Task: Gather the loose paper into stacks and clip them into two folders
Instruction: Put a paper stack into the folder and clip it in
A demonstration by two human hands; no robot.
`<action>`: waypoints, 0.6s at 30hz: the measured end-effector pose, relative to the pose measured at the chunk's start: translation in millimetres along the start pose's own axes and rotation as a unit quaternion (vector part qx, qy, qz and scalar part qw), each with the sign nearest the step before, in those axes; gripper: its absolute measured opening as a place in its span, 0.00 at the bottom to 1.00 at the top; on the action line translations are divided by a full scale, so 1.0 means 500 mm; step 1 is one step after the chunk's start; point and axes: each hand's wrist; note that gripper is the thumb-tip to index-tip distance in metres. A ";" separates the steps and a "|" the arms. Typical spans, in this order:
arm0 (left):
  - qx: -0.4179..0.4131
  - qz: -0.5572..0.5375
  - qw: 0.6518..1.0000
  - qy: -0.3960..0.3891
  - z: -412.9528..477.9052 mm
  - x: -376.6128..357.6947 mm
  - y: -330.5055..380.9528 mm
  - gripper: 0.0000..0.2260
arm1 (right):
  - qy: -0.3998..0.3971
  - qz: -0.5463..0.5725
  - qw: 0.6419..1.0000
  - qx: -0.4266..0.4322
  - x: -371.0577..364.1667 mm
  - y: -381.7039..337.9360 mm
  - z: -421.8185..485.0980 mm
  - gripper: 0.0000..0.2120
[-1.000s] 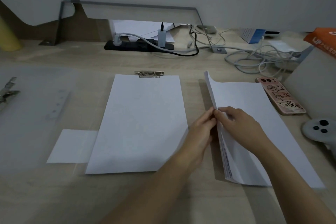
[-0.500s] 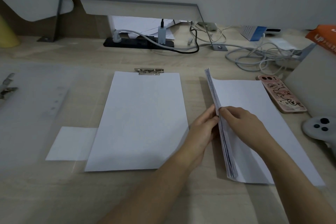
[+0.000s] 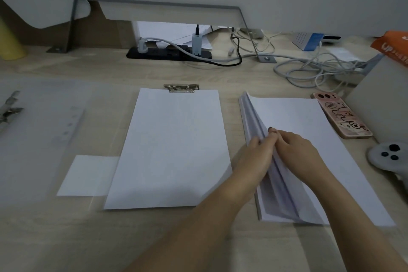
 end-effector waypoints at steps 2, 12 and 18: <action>0.031 0.023 0.999 -0.003 0.008 -0.003 -0.001 0.31 | -0.001 0.010 1.000 -0.015 0.002 0.002 0.003 0.23; 0.026 0.006 0.998 0.049 0.009 0.003 -0.011 0.14 | 0.032 0.052 0.997 -0.044 0.017 0.040 0.007 0.18; -0.076 -0.055 0.995 0.031 -0.032 0.087 0.031 0.14 | 0.169 0.148 0.973 -0.058 0.060 0.066 0.008 0.22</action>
Point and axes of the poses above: each hand's wrist, its own z-axis towards the middle knuckle, its own x-axis out of the back of the hand, y = z × x, and after that the axes turned 3 degrees about y, right-handed
